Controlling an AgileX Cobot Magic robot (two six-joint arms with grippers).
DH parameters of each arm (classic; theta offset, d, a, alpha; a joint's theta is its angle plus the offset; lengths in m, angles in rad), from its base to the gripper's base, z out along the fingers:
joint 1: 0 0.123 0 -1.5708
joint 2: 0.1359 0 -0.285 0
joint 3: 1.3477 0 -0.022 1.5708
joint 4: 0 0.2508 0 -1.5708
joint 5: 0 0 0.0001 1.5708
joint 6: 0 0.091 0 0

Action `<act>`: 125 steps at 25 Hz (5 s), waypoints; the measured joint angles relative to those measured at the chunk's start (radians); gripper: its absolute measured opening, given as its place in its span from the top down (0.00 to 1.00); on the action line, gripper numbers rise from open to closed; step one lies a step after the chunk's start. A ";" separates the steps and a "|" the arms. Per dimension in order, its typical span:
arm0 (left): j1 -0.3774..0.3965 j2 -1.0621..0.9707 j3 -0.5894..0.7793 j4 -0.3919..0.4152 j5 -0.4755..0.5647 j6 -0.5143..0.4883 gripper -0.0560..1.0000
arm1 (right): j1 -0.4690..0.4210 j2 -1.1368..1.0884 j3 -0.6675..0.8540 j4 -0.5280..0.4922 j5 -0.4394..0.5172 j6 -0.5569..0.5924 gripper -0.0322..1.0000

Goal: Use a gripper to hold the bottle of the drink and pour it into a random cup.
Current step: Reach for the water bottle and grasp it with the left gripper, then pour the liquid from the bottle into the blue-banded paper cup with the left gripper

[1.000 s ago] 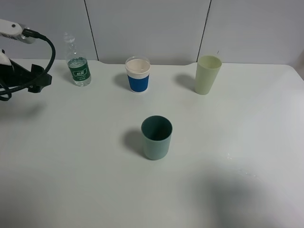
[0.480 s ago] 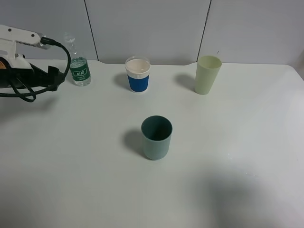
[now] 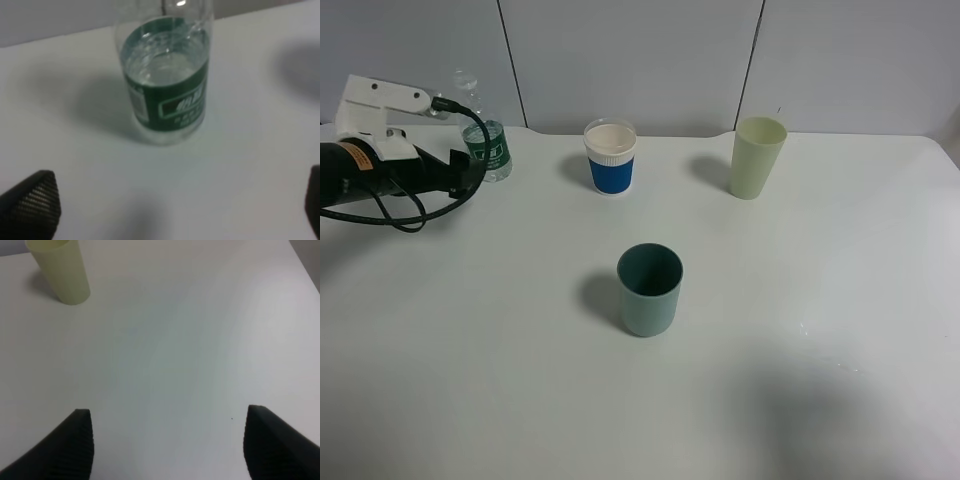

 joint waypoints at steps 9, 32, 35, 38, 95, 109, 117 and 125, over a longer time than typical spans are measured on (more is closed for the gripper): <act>0.000 0.112 -0.011 0.004 -0.149 -0.009 0.00 | 0.000 0.000 0.000 0.000 0.000 0.000 0.35; 0.000 0.331 -0.291 0.053 -0.163 -0.057 0.00 | 0.000 0.000 0.000 0.000 0.000 0.000 0.35; 0.000 0.355 -0.319 0.053 -0.163 -0.057 0.00 | 0.000 0.000 0.000 0.000 0.000 0.000 0.35; 0.000 0.378 -0.348 0.053 -0.163 -0.058 0.00 | 0.000 0.000 0.000 0.000 0.000 0.000 0.35; -0.108 0.161 -0.441 -0.478 0.110 0.548 0.54 | 0.000 0.000 0.000 0.000 0.000 0.000 0.35; -0.251 0.150 -0.511 -1.293 0.149 1.607 0.54 | 0.000 0.000 0.000 0.000 0.000 0.000 0.35; -0.311 0.151 -0.581 -1.619 0.074 1.971 0.54 | 0.000 0.000 0.000 0.000 0.000 0.000 0.35; -0.373 0.151 -0.583 -1.646 -0.045 2.010 0.54 | 0.000 0.000 0.000 0.000 0.000 0.000 0.35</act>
